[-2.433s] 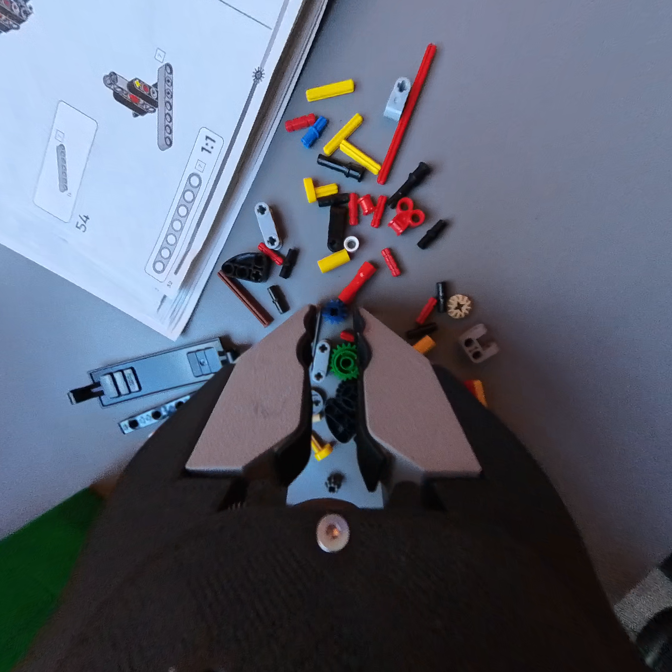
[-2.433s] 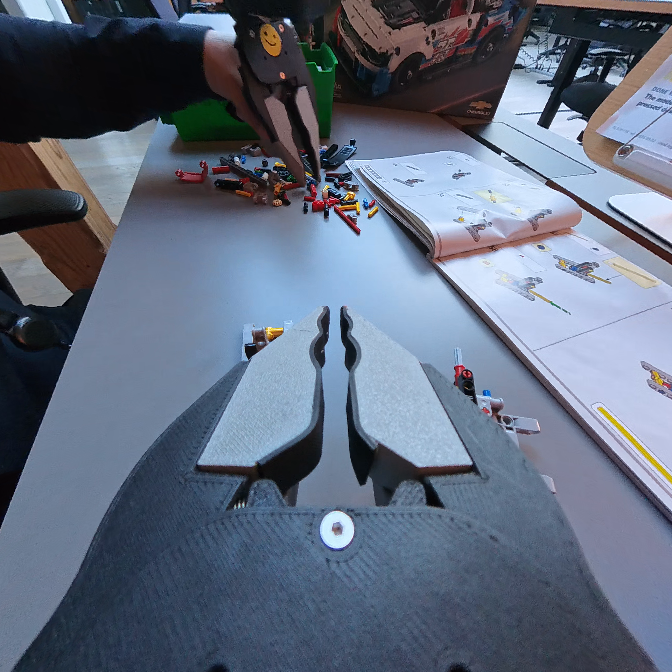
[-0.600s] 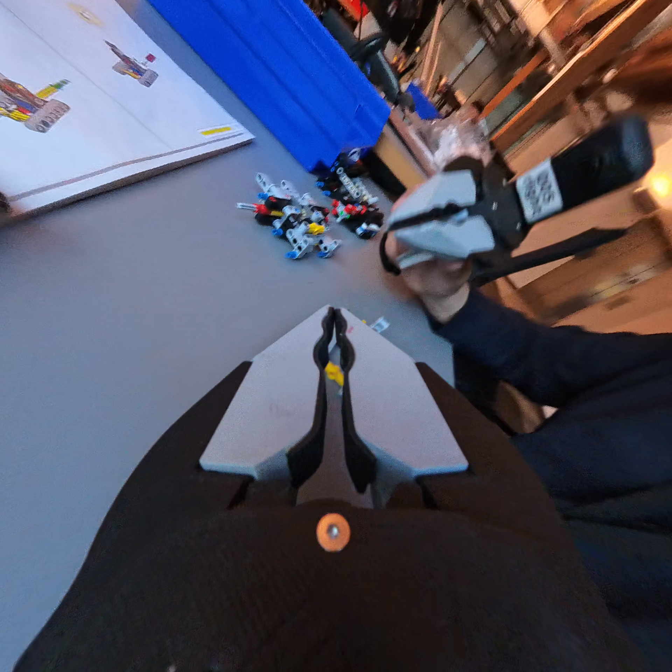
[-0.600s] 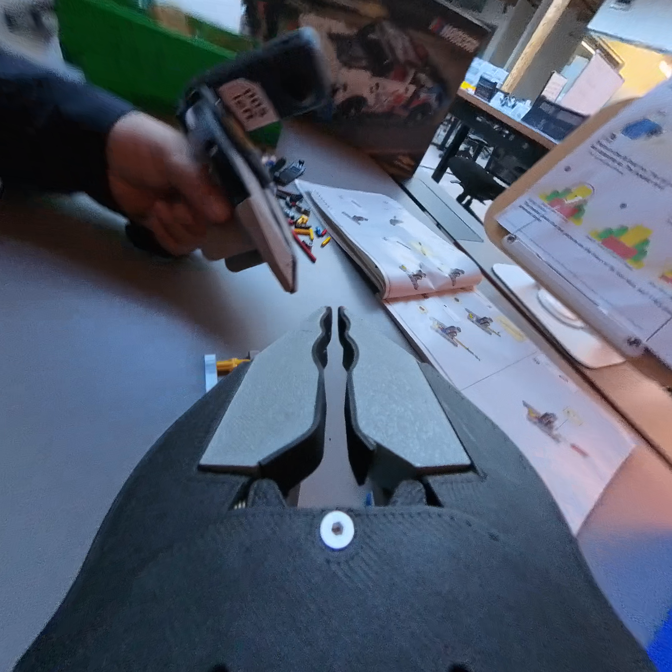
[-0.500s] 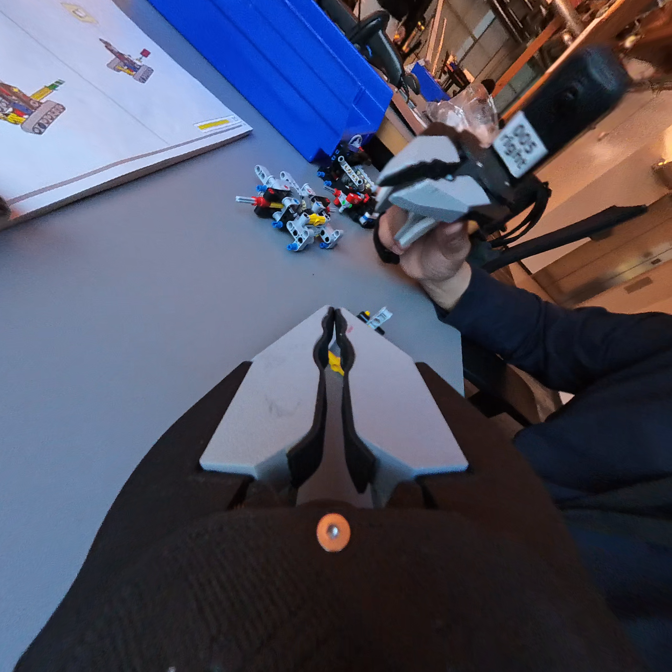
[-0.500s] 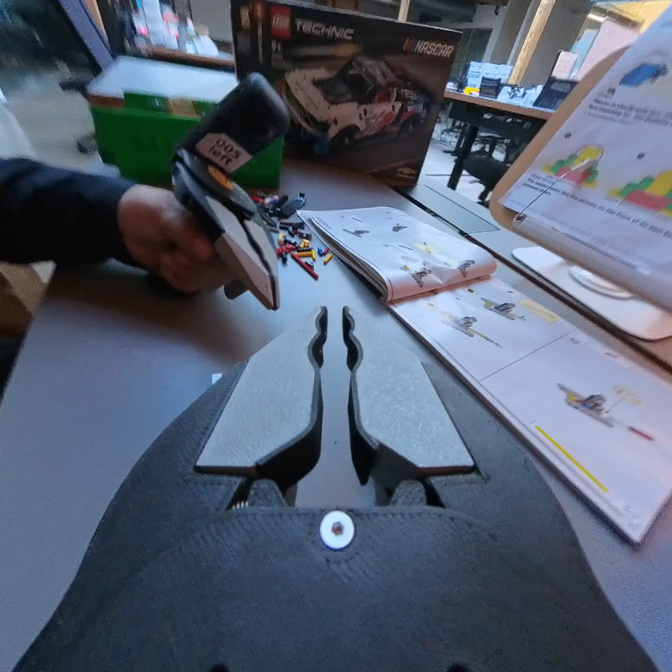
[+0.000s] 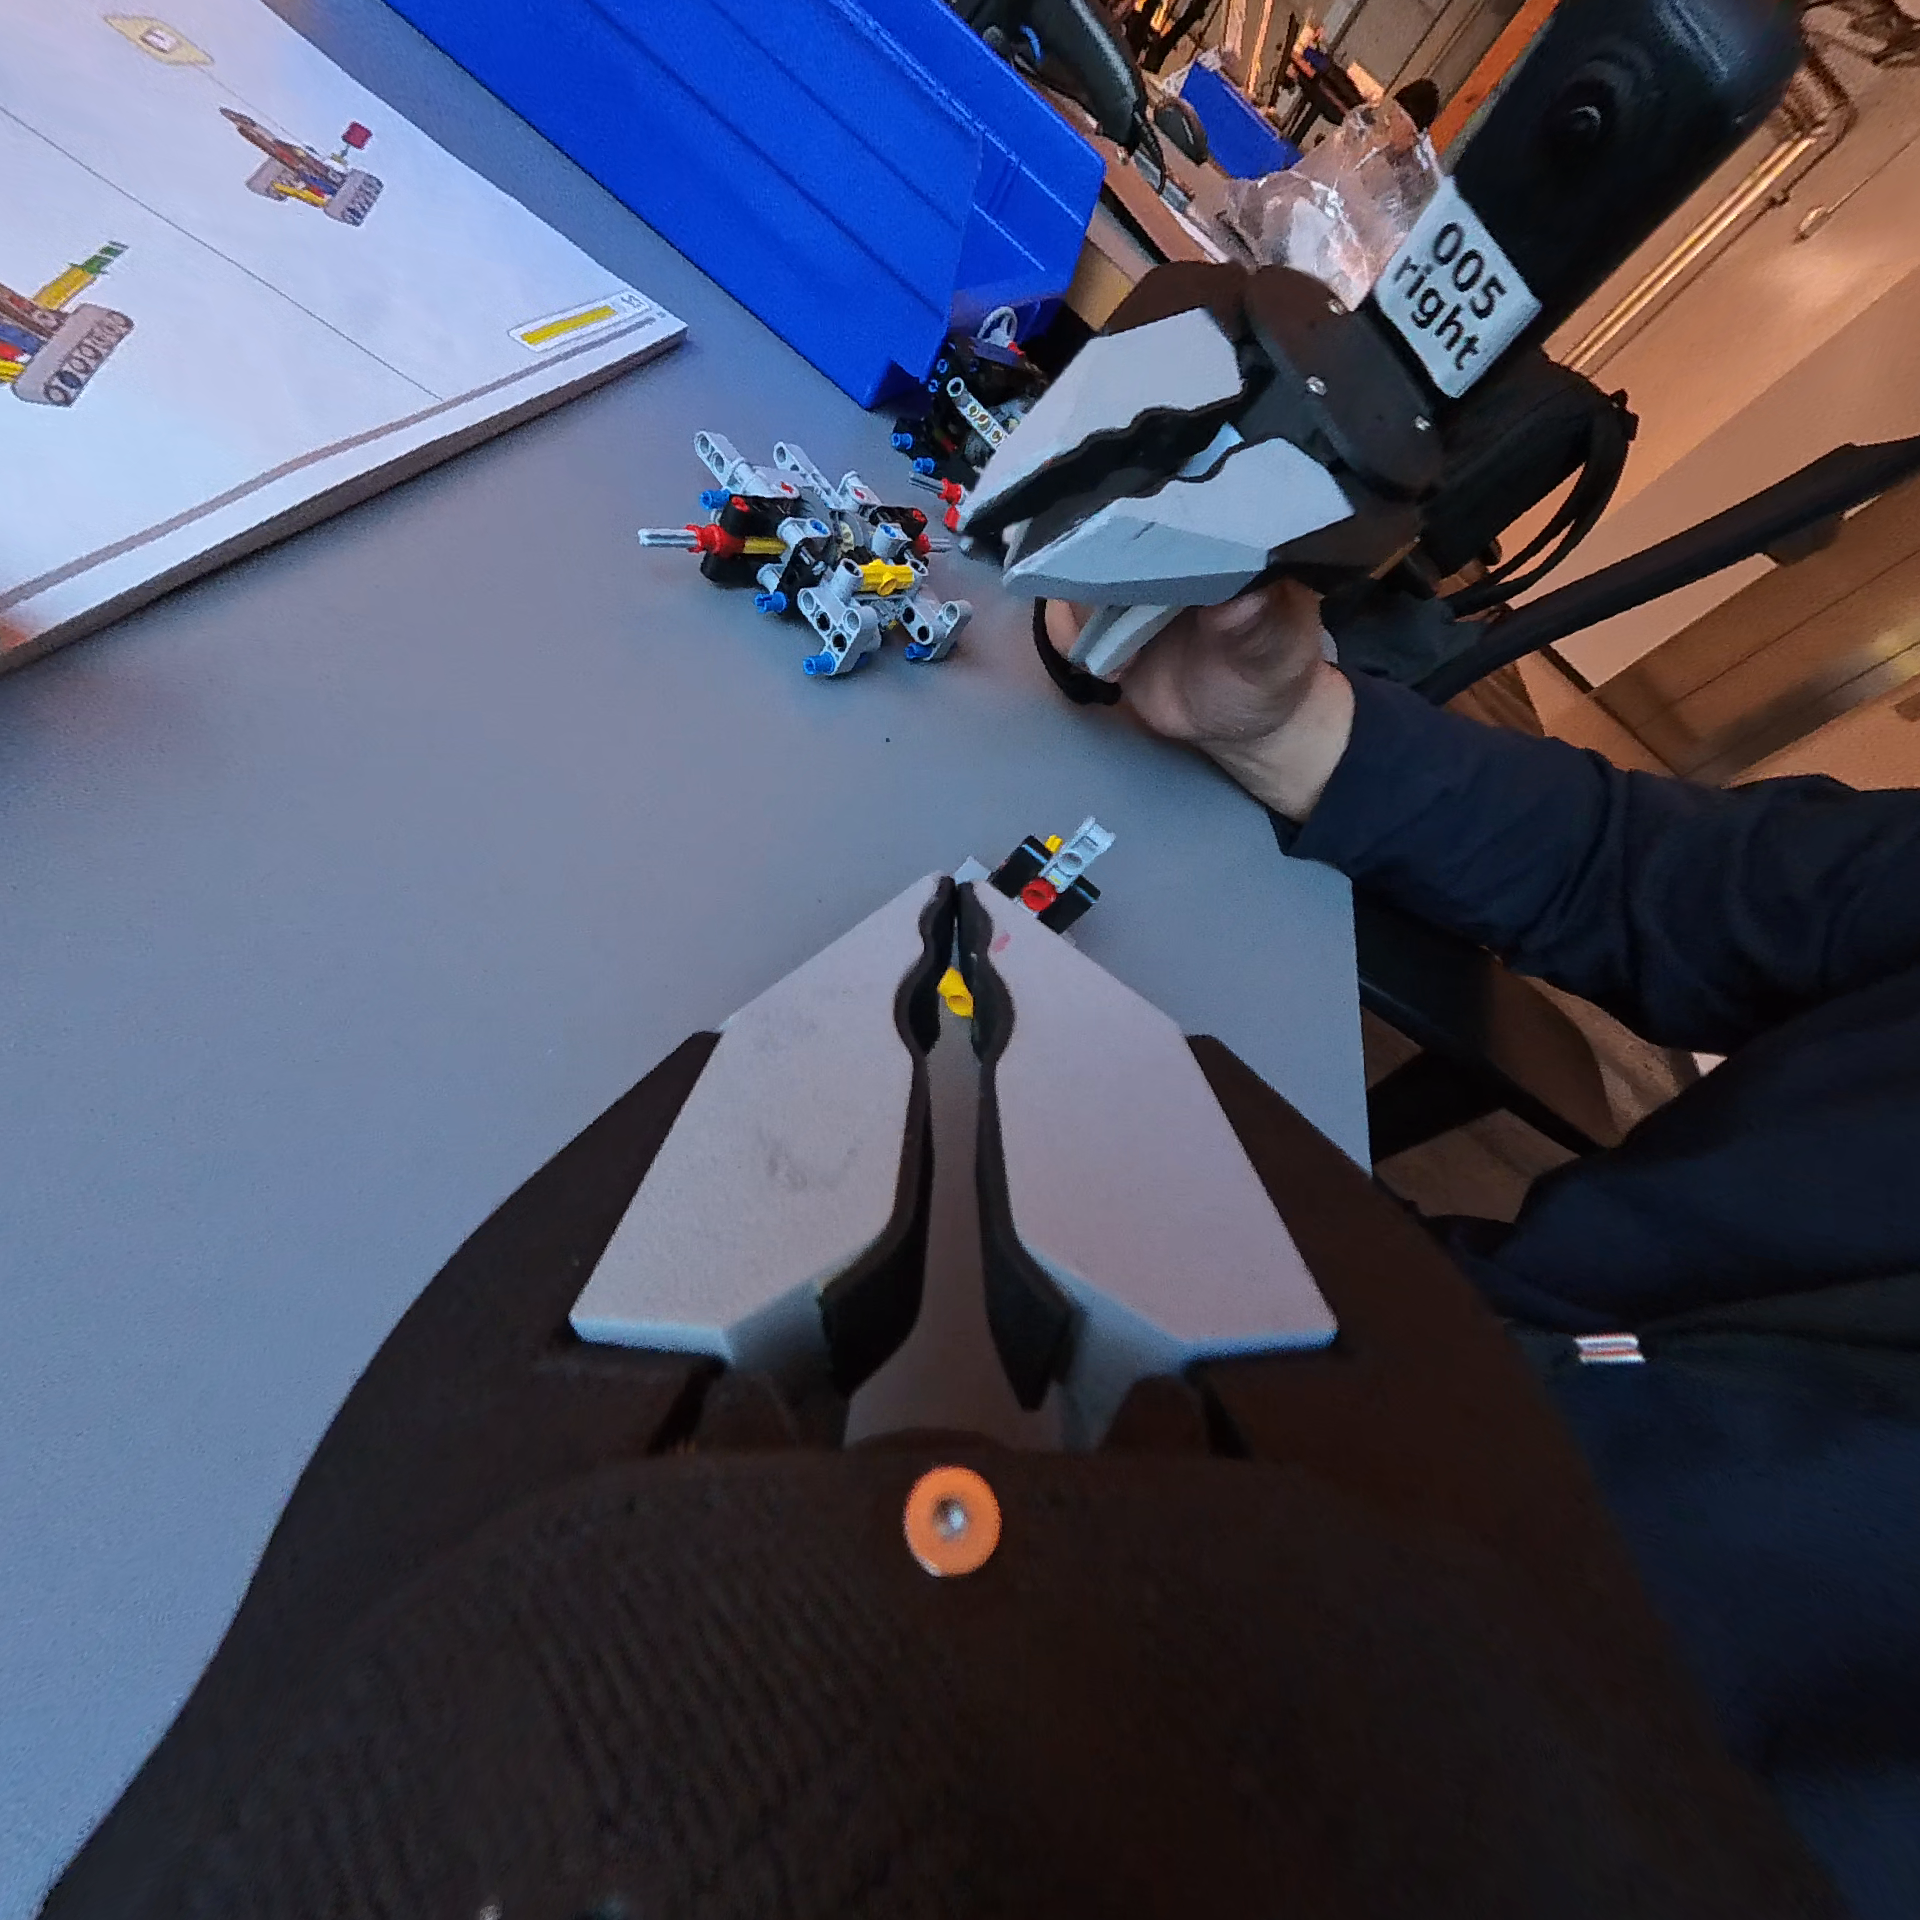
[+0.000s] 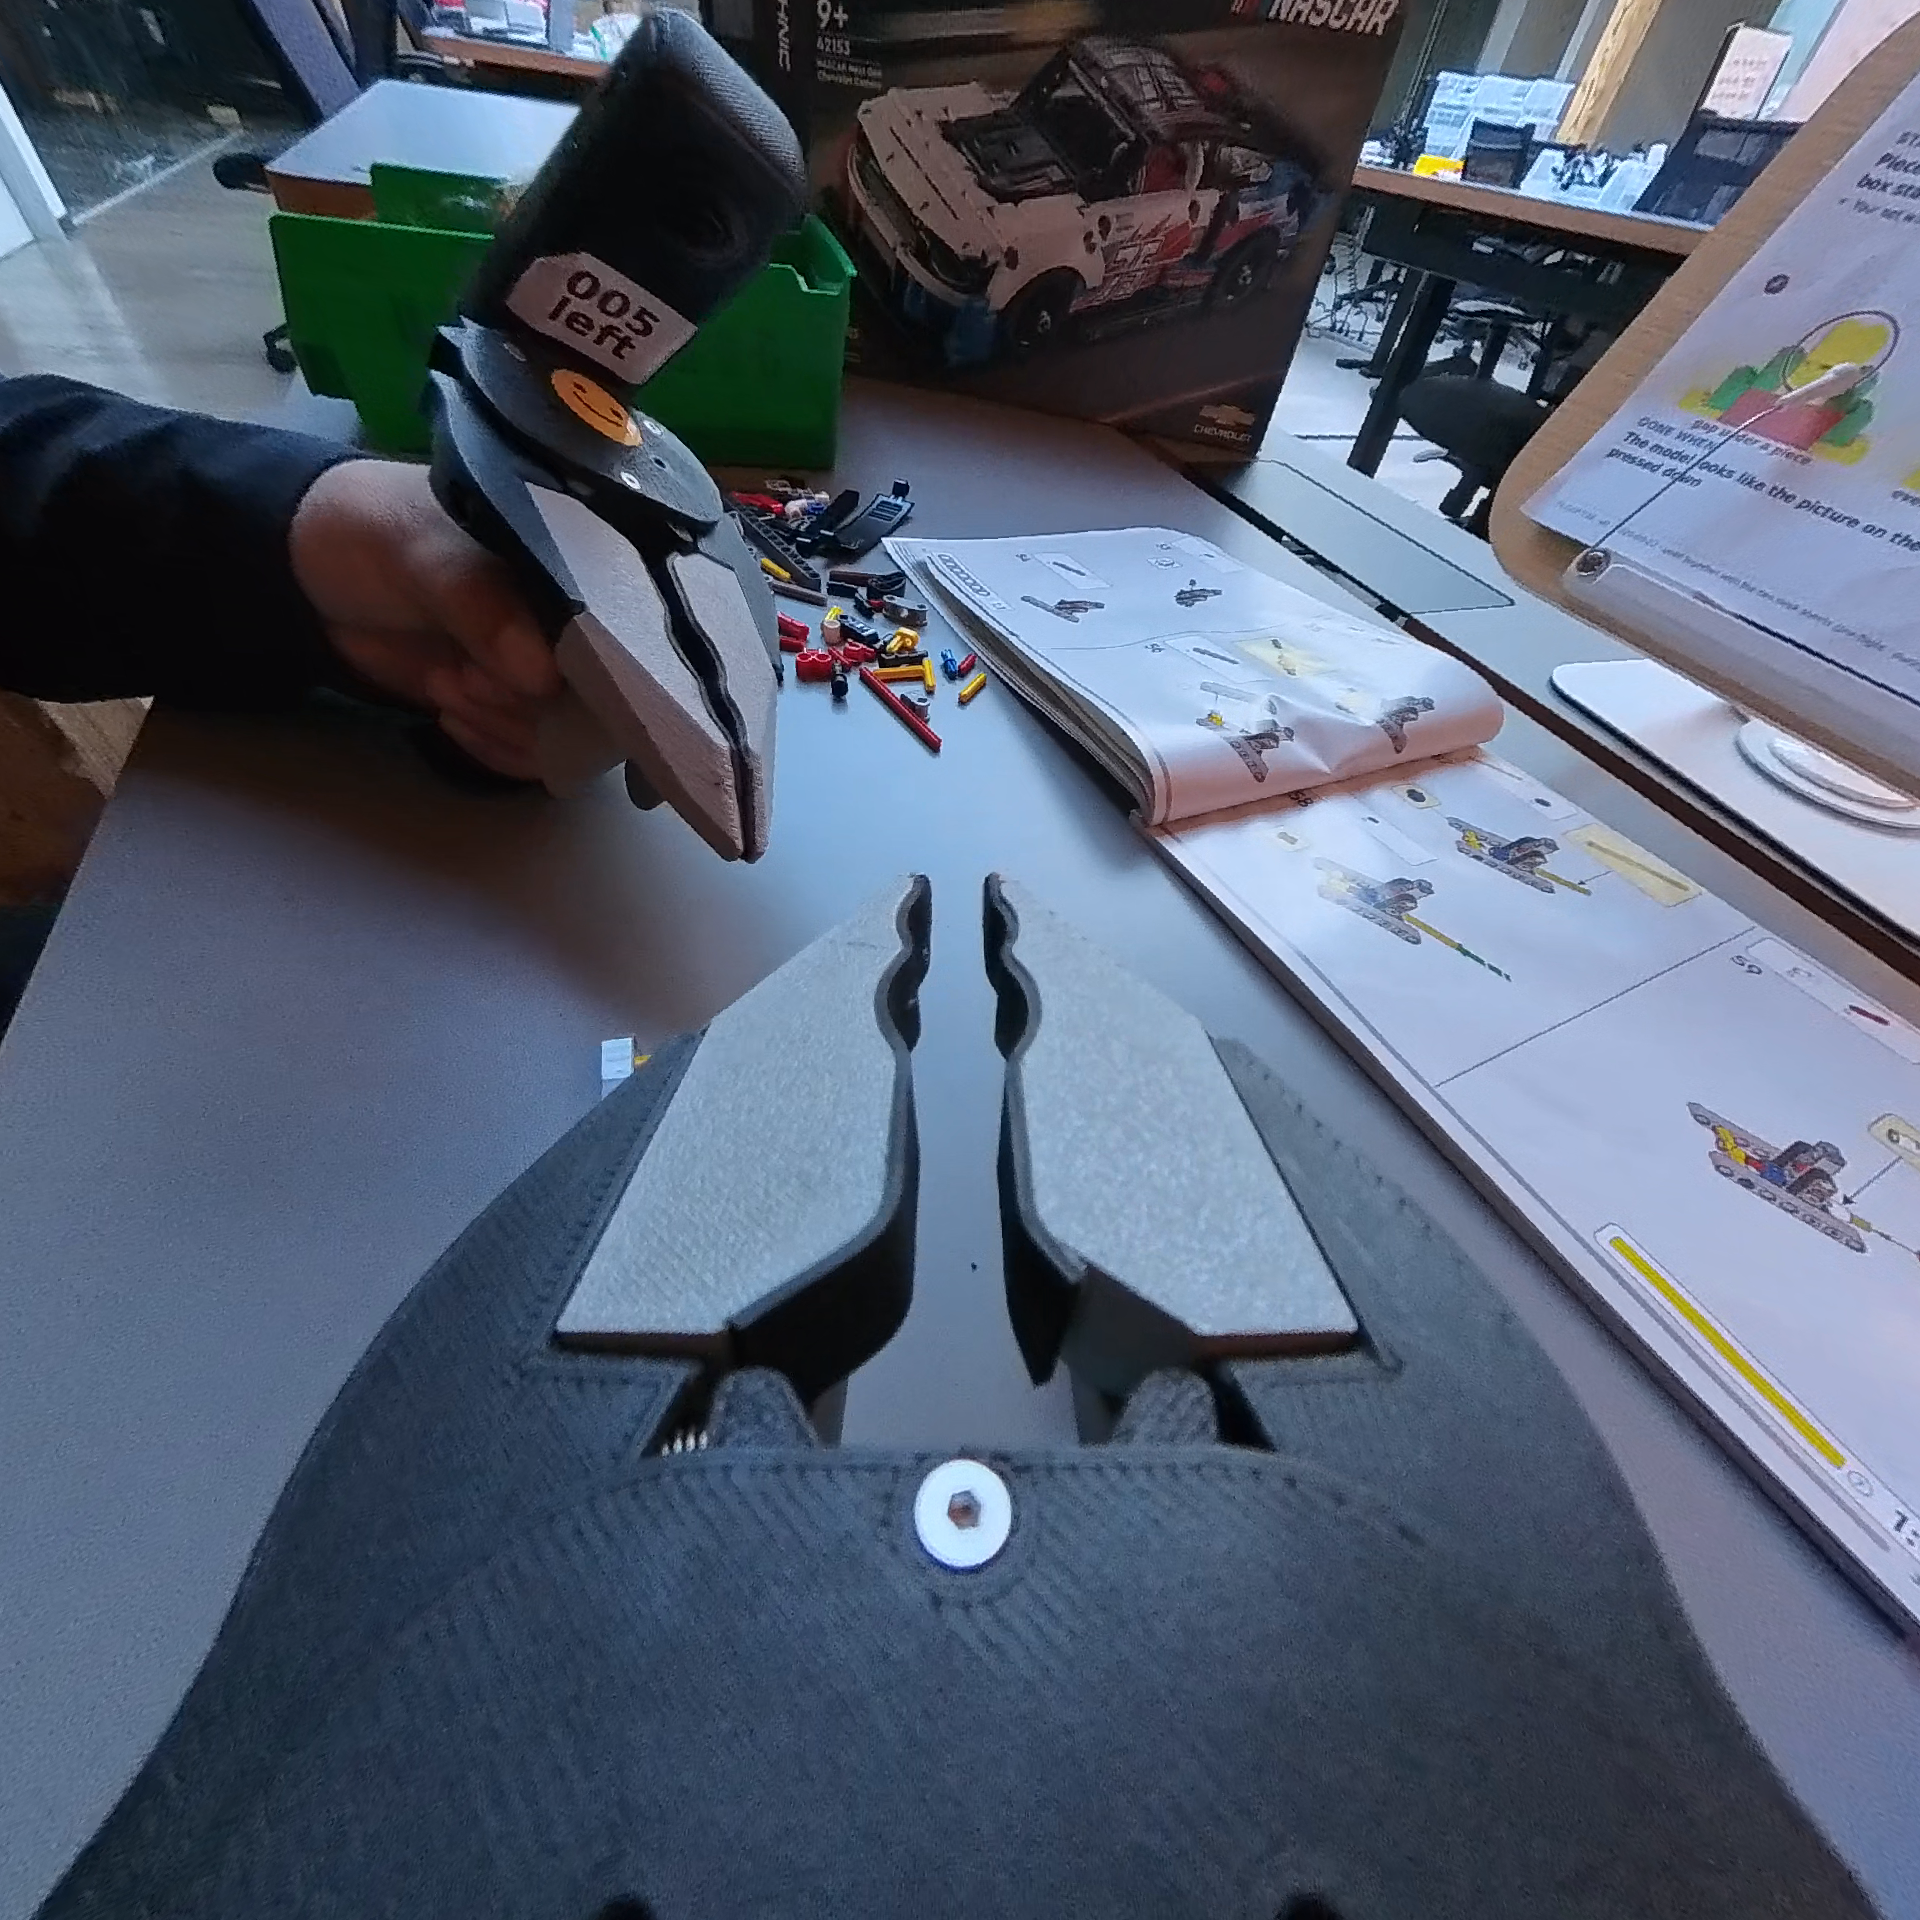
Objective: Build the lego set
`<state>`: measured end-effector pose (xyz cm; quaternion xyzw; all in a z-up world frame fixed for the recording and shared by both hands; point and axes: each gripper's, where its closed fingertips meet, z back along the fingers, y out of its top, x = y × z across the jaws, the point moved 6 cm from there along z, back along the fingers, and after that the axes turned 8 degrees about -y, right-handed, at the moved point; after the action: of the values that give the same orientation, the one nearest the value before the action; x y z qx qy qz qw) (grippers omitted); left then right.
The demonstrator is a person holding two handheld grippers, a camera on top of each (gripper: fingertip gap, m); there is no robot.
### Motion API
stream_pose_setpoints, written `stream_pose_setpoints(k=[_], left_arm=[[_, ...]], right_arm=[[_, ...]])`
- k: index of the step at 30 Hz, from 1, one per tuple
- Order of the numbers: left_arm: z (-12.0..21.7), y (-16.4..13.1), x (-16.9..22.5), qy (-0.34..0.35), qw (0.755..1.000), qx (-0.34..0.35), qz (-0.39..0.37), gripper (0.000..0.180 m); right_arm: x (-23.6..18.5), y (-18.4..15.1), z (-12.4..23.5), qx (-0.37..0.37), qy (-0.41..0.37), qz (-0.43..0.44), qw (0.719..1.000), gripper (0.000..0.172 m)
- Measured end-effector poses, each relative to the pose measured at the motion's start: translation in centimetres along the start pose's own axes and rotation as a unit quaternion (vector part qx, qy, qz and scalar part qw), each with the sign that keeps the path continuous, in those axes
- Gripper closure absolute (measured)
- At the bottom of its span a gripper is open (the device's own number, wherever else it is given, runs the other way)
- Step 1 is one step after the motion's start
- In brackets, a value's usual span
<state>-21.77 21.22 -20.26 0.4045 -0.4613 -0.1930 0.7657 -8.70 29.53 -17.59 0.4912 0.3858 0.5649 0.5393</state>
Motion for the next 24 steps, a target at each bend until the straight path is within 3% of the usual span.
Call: stream_pose_setpoints(k=[6,9,11,15,24], left_arm=[[0.3,0.2,-0.2,0.022,1.000,0.016,-0.001,0.180],[0.8,0.4,-0.4,0.052,0.998,0.044,-0.003,0.180],[1.1,0.5,-0.5,0.074,0.995,0.060,0.000,0.180],[1.1,-0.1,0.3,0.102,0.993,0.065,-0.001,0.180],[0.7,-1.1,2.0,0.177,0.982,0.060,-0.043,0.180]], right_arm=[[1.5,1.9,0.2,0.047,-0.091,0.016,0.995,0.169],[1.9,2.2,-0.3,0.038,-0.144,0.000,0.989,0.166],[1.2,2.9,-0.2,0.068,-0.147,0.007,0.987,0.167],[0.3,1.9,0.1,0.029,-0.165,0.034,0.985,0.166],[-4.8,2.3,4.2,0.090,-0.201,-0.034,0.975,0.161]])
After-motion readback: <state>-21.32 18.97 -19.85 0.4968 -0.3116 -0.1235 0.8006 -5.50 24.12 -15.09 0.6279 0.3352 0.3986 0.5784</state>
